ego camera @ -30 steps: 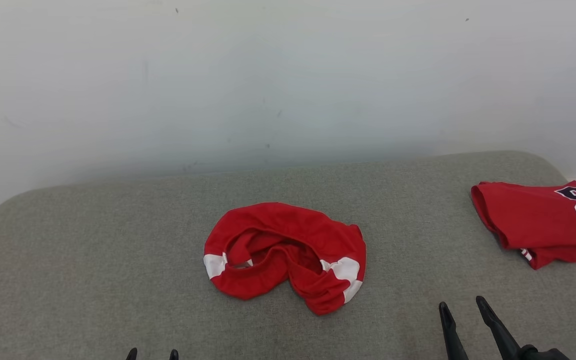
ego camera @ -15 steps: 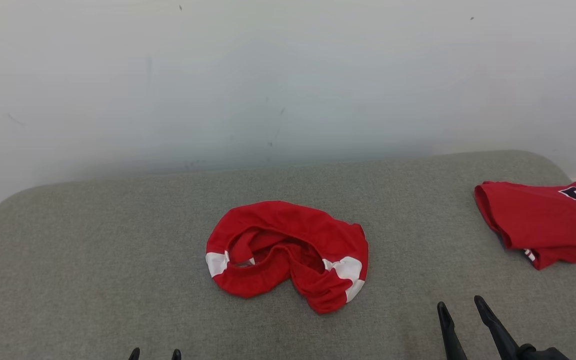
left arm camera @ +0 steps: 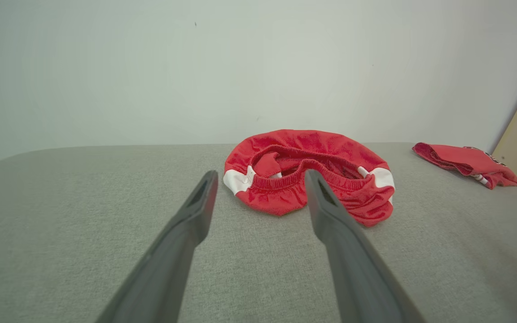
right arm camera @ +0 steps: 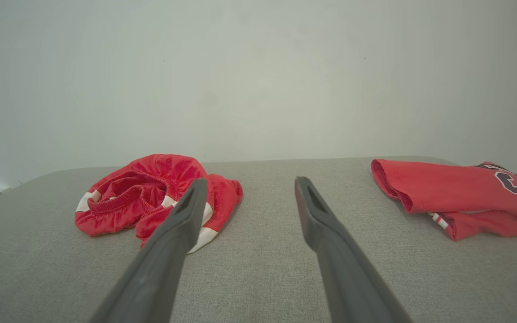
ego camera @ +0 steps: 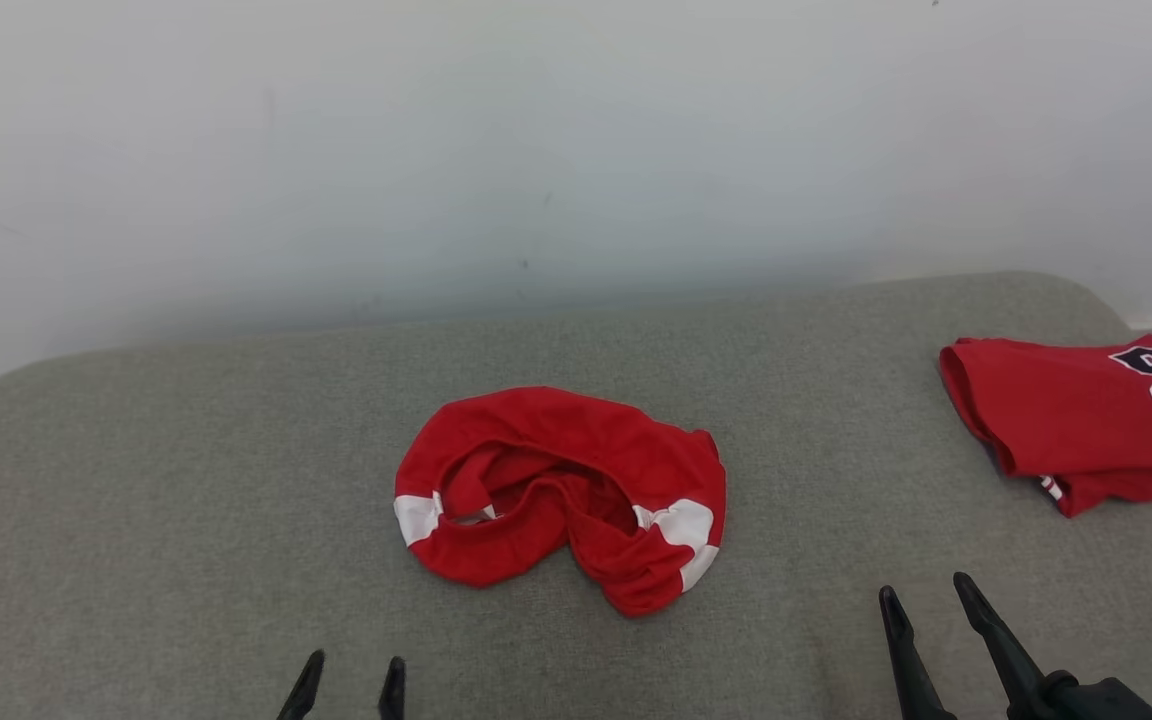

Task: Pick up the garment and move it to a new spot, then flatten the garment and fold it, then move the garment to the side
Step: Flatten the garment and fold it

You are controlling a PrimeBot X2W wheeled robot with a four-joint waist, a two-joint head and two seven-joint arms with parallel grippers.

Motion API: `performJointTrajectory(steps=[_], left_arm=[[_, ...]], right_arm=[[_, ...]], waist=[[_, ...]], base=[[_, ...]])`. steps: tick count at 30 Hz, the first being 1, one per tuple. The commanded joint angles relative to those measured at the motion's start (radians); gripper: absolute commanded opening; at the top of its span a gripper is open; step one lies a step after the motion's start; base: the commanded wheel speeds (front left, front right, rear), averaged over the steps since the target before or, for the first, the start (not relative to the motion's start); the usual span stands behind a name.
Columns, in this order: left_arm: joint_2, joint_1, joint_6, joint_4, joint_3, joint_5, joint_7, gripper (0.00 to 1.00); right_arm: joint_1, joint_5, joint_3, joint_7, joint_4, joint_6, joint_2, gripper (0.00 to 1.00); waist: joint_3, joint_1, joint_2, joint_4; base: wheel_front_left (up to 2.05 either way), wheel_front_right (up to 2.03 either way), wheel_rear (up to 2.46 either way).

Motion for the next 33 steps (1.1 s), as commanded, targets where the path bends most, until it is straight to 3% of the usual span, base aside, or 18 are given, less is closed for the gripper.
performJointTrajectory(steps=[1, 16, 23, 29, 33], left_arm=[[0.0, -0.027, -0.008, 0.009, -0.012, -0.009, -0.004, 1.0], [0.001, -0.379, -0.044, 0.275, -0.257, -0.109, 0.003, 1.0], [0.001, -0.586, 0.034, 0.397, -0.386, -0.255, 0.101, 1.0], [0.001, -0.674, 0.097, 0.474, -0.445, -0.317, 0.197, 1.0], [0.001, -0.711, 0.134, 0.516, -0.479, -0.332, 0.257, 0.86]], right_arm=[[-0.008, 0.006, -0.004, 0.001, 0.001, -0.001, -0.005, 1.0], [-0.066, -0.014, -0.005, 0.001, -0.029, -0.001, -0.018, 1.0], [-0.112, -0.012, 0.0, 0.001, -0.037, -0.001, -0.021, 1.0], [-0.123, -0.01, -0.003, 0.001, -0.035, -0.001, -0.018, 1.0], [-0.129, -0.009, -0.004, 0.001, -0.034, -0.001, -0.015, 1.0]], waist=[[0.013, -0.0001, 0.0, -0.013], [0.13, -0.0001, 0.0, -0.119], [0.202, -0.0001, 0.0, -0.172], [0.223, -0.0001, 0.0, -0.196], [0.229, -0.0001, 0.0, -0.209]], base=[[0.0, 0.0, 0.0], [0.0, 0.0, 0.0], [0.0, 0.0, 0.0], [0.0, 0.0, 0.0], [0.0, 0.0, 0.0]])
